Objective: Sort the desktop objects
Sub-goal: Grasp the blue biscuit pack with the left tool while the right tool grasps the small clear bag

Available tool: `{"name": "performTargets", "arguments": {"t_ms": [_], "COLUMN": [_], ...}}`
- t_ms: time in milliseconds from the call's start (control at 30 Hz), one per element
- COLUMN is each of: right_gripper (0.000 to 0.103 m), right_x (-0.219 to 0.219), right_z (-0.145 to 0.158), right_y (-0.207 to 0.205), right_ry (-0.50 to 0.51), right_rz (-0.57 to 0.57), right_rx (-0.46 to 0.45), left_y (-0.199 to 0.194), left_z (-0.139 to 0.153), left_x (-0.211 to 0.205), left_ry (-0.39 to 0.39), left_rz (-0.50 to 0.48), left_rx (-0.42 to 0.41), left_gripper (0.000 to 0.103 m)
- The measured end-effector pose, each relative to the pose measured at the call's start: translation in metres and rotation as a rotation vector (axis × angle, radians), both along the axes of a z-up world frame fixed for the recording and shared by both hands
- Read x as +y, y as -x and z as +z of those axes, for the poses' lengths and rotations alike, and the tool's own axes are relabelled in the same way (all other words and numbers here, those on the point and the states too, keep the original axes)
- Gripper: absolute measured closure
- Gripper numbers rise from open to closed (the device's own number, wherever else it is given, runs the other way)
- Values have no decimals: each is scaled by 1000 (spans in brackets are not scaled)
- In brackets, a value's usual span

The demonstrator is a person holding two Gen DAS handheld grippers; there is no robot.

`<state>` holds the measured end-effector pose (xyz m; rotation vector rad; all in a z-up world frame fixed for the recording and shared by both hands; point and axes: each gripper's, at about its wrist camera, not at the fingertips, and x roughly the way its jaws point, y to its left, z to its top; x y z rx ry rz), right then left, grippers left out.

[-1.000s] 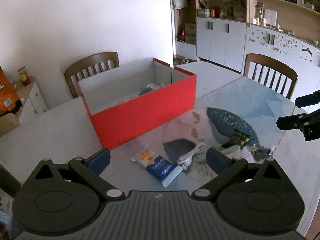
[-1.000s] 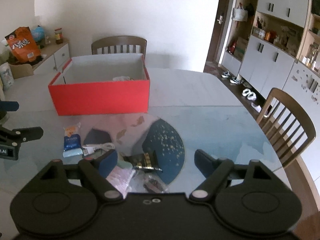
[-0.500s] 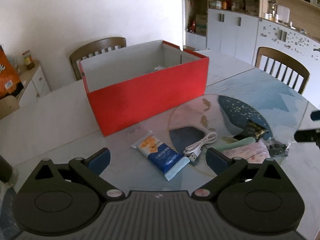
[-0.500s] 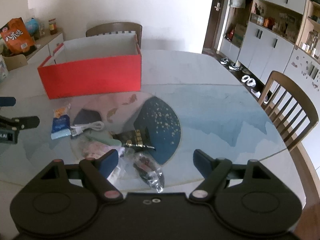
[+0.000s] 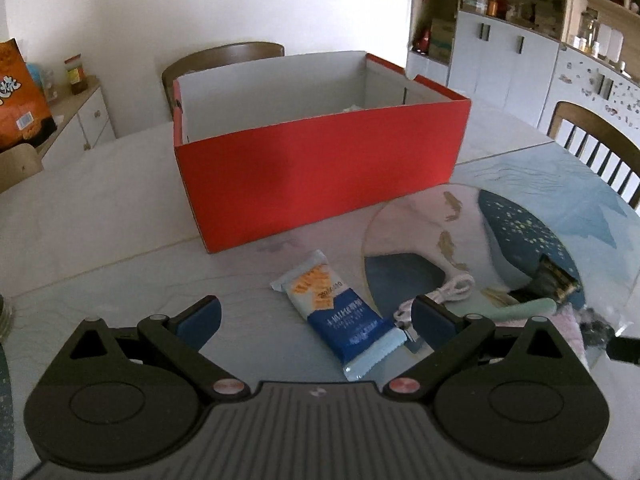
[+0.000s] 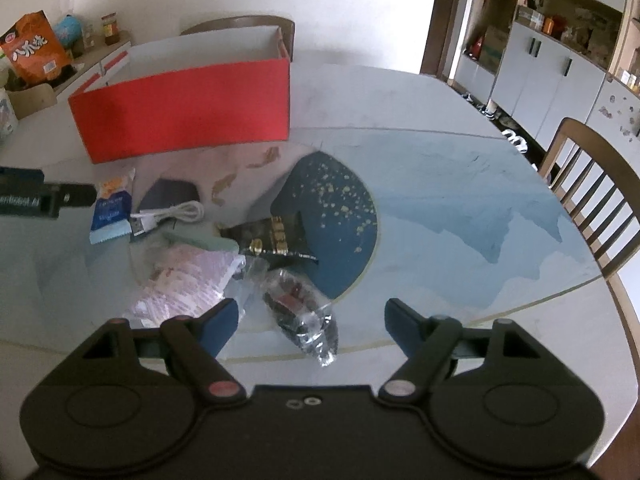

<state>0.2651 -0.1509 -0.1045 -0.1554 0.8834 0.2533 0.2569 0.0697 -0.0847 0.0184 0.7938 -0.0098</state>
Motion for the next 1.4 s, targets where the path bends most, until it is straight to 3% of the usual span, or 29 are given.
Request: {"name": "performTargets", "arguments": {"t_ms": [267, 733, 1000, 1233, 1300, 1400], "right_gripper": [25, 30, 36, 46, 49, 59], "right_x": [0, 1, 2, 3, 1, 2], "right_z": [-16, -35, -39, -38, -39, -38], "right_y": [-9, -25, -31, -30, -30, -29], "right_ry": [9, 21, 19, 4, -9, -6], "right_rz": [21, 42, 53, 61, 53, 58], "right_rx": [29, 65, 65, 59, 61, 58], "left_y": [-20, -33, -34, -34, -34, -34], "left_z": [-14, -39, -42, -41, -41, -40], "left_x": [2, 2, -1, -3, -4, -5], "left_ry": [13, 38, 3, -4, -5, -2], "left_rz": [55, 94, 99, 90, 81, 84], "left_rx": [25, 73, 52, 35, 31, 30], "left_gripper": [5, 25, 29, 45, 54, 61]}}
